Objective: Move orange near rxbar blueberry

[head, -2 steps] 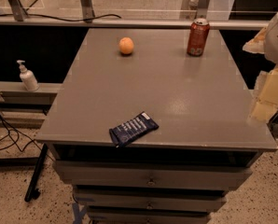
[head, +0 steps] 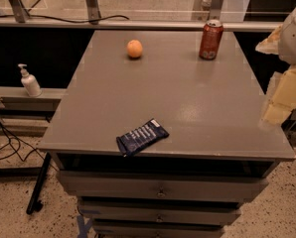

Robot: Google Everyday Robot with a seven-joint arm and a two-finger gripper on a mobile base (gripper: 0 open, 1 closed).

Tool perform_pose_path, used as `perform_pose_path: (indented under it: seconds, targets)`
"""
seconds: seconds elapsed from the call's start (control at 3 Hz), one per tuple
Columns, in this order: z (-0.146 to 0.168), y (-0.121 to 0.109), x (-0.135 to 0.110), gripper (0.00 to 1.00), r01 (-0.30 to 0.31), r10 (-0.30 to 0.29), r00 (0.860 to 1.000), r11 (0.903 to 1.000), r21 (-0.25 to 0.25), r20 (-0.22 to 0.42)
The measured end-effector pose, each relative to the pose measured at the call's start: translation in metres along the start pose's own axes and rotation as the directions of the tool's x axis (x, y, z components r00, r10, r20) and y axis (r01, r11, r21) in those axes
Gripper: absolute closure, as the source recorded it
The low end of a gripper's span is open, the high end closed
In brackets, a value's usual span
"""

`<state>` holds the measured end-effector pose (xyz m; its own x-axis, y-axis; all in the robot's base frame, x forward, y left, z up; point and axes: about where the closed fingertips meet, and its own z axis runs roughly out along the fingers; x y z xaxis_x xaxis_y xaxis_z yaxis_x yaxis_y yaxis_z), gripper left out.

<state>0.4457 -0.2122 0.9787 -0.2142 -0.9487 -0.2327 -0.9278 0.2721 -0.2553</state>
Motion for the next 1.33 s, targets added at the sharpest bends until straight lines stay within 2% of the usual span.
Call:
perform_pose_path:
  seconds: [0.33, 0.67, 1.0, 1.33]
  targets:
    - [0.016, -0.024, -0.028, 0.0, -0.018, 0.018, 0.995, 0.9998, 0.003, 0.098]
    - [0.041, -0.056, -0.07, 0.0, -0.056, 0.054, 0.975, 0.9984, 0.001, 0.216]
    - [0.067, -0.09, -0.107, 0.0, -0.119, 0.103, 0.936, 0.9925, 0.027, 0.338]
    - [0.067, -0.09, -0.107, 0.0, -0.119, 0.103, 0.936, 0.9925, 0.027, 0.338]
